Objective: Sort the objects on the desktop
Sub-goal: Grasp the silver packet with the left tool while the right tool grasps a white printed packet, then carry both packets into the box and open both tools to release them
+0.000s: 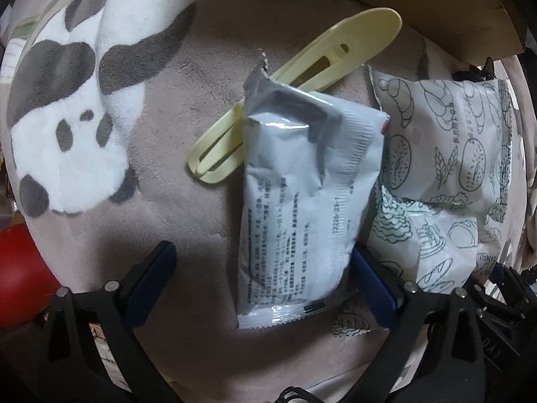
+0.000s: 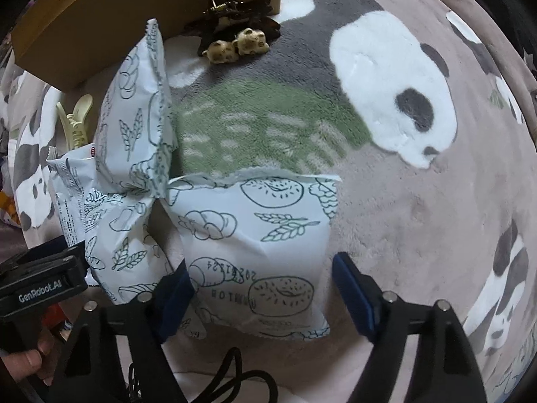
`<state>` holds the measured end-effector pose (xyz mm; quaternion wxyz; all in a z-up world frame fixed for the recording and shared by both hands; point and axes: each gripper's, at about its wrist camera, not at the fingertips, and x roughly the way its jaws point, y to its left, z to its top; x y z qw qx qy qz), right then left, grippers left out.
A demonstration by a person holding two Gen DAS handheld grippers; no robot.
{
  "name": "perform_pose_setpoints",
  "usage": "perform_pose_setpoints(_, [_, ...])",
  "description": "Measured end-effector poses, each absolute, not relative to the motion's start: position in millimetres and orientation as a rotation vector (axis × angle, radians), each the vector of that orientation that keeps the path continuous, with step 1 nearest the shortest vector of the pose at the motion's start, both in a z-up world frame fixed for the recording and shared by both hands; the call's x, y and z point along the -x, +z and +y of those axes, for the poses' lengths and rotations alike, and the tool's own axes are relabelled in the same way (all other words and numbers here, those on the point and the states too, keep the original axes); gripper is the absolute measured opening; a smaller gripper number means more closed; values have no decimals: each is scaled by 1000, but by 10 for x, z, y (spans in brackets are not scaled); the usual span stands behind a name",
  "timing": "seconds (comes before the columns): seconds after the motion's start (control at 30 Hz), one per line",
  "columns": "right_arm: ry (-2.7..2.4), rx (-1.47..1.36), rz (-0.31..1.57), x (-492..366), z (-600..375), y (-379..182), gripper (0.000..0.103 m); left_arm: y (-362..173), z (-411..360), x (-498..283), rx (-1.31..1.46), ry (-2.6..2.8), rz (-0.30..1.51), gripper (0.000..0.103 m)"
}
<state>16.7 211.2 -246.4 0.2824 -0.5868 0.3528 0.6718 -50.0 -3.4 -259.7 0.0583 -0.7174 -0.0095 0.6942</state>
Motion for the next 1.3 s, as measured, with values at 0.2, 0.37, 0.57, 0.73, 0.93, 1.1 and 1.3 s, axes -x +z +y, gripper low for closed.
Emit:
perform_pose_setpoints(0.2, [1819, 1544, 957, -236, 2037, -2428, 60, -2469, 105, 436, 2203, 2218, -207, 57])
perform_pose_setpoints(0.37, [1811, 1493, 1034, -409, 2025, -2421, 58, -2399, 135, 406, 2173, 2218, -227, 52])
perform_pose_setpoints(0.57, [1799, 1449, 1092, -632, 1961, -2389, 57, -2315, 123, 345, 2134, 2218, -248, 50])
perform_pose_setpoints(0.73, [1787, 1397, 1123, -827, 1859, -2322, 56, -2188, 134, 273, 2105, 2230, -247, 50])
perform_pose_setpoints(0.93, [1789, 1363, 1122, -1063, 1680, -2203, 56, -1996, 176, 155, 2073, 2247, -219, 50])
perform_pose_setpoints(1.1, [1798, 1344, 1133, -1190, 1627, -2017, 56, -1839, 263, 29, 2048, 2243, -145, 50])
perform_pose_setpoints(1.3, [1788, 1326, 1172, -1400, 1702, -1817, 56, -1564, 408, -126, 2014, 2261, -81, 50])
